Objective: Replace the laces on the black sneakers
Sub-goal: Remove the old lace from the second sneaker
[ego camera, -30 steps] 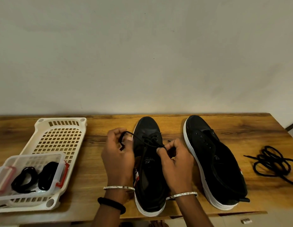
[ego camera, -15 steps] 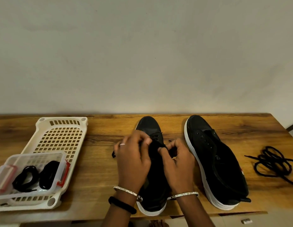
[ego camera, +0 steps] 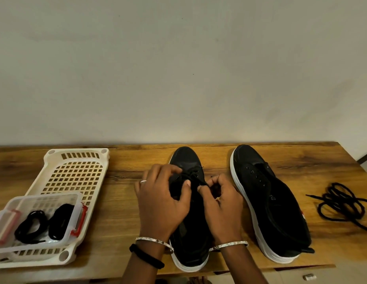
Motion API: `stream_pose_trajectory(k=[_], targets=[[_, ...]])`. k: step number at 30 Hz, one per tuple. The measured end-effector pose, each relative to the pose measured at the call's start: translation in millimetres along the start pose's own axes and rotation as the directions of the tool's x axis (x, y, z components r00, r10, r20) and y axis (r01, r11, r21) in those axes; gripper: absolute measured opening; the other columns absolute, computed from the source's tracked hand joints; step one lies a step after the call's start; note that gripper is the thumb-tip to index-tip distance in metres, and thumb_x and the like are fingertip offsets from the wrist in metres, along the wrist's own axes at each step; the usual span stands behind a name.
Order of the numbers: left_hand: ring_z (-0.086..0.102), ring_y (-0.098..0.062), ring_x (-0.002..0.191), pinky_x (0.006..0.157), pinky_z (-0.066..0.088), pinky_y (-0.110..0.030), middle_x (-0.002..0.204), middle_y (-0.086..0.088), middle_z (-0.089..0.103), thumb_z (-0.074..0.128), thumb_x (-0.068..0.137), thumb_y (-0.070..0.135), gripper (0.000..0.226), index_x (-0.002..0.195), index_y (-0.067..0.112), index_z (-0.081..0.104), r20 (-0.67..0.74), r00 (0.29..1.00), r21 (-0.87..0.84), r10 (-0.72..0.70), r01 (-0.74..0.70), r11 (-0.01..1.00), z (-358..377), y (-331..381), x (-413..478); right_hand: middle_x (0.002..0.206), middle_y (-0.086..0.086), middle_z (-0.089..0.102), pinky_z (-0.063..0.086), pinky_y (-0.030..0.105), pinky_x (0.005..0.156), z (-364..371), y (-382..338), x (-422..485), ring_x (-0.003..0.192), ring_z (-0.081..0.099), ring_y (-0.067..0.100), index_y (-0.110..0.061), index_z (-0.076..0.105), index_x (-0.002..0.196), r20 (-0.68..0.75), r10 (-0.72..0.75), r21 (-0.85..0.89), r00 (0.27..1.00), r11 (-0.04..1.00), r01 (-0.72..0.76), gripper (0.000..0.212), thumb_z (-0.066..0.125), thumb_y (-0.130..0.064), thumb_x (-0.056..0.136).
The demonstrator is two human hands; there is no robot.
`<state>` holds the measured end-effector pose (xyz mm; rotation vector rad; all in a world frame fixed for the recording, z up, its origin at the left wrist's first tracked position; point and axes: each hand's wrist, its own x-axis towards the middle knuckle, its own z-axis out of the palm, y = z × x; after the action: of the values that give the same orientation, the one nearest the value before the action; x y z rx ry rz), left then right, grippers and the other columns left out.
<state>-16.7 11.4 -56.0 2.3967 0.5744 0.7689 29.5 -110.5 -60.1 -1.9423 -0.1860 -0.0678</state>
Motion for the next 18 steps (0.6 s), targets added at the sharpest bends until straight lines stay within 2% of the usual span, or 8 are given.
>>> stream_pose_trajectory(k=[3,5,7,9,11,12,14,18], targets=[[0.053,-0.008,0.095,0.081,0.024,-0.028,0.096,0.02,0.058,0.057,0.08,0.049,0.023,0.099,0.036,0.063,0.08,0.992,0.101,0.095,-0.102,0.99,2,1,-3,0.072,-0.007,0.065,0.049,0.025,0.058,0,-1,-1,0.069,0.061,0.009,-0.024,0.061,0.078,0.002,-0.002,0.013,1.0,1.0,0.002,0.015,0.071,-0.016,0.085],[0.056,-0.01,0.092,0.081,0.026,-0.029,0.091,0.019,0.062,0.06,0.083,0.04,0.016,0.097,0.035,0.064,0.073,0.993,0.105,0.095,-0.102,0.989,4,0,-4,0.074,-0.007,0.067,0.051,0.029,0.061,0,0,-1,0.071,0.063,0.008,-0.023,0.062,0.079,-0.002,0.023,0.031,1.0,0.999,-0.023,0.013,0.07,-0.016,0.087],[0.058,-0.009,0.087,0.08,0.027,-0.029,0.086,0.019,0.064,0.068,0.084,0.032,0.011,0.094,0.035,0.065,0.055,0.997,0.091,0.062,-0.067,0.994,4,2,-4,0.074,-0.003,0.069,0.054,0.037,0.066,1,2,0,0.073,0.066,0.015,-0.019,0.064,0.077,0.012,0.126,0.115,0.992,0.985,-0.127,0.012,0.07,-0.017,0.087],[0.058,-0.007,0.082,0.078,0.026,-0.028,0.082,0.019,0.063,0.072,0.082,0.026,0.014,0.09,0.034,0.064,0.041,0.999,0.075,0.03,-0.033,0.997,3,4,-4,0.074,0.007,0.069,0.053,0.042,0.072,0,5,4,0.076,0.067,0.028,-0.006,0.063,0.075,0.069,0.29,0.311,0.954,0.903,-0.297,0.014,0.069,-0.015,0.085],[0.058,-0.008,0.079,0.077,0.027,-0.029,0.079,0.018,0.061,0.072,0.08,0.023,0.014,0.086,0.033,0.063,0.03,0.999,0.076,0.021,-0.023,0.997,5,7,-3,0.073,0.013,0.066,0.051,0.035,0.069,-3,4,8,0.074,0.065,0.028,0.006,0.063,0.077,0.165,0.403,0.467,0.9,0.772,-0.431,0.013,0.067,-0.005,0.085],[0.058,-0.009,0.079,0.078,0.028,-0.03,0.079,0.017,0.061,0.072,0.08,0.023,0.014,0.086,0.033,0.063,0.029,0.999,0.086,0.022,-0.024,0.996,5,9,-2,0.072,0.013,0.066,0.052,0.031,0.066,-6,2,9,0.073,0.065,0.025,0.007,0.065,0.079,0.199,0.417,0.48,0.887,0.748,-0.459,0.011,0.066,-0.001,0.085],[0.06,-0.009,0.082,0.079,0.029,-0.03,0.084,0.017,0.061,0.071,0.081,0.025,0.016,0.092,0.034,0.065,0.049,0.998,0.11,0.025,-0.03,0.993,9,11,-2,0.074,0.013,0.069,0.053,0.028,0.064,-10,-1,9,0.073,0.067,0.024,0.002,0.07,0.079,0.235,0.385,0.447,0.892,0.772,-0.451,0.01,0.065,-0.001,0.087],[0.061,-0.011,0.083,0.078,0.033,-0.033,0.09,0.015,0.06,0.076,0.08,0.031,0.019,0.097,0.036,0.068,0.1,0.994,0.165,0.054,-0.07,0.984,15,12,-2,0.083,0.006,0.074,0.056,0.047,0.08,-9,0,5,0.085,0.071,0.026,-0.012,0.073,0.081,0.207,0.215,0.299,0.954,0.915,-0.271,0.016,0.063,-0.004,0.09]])
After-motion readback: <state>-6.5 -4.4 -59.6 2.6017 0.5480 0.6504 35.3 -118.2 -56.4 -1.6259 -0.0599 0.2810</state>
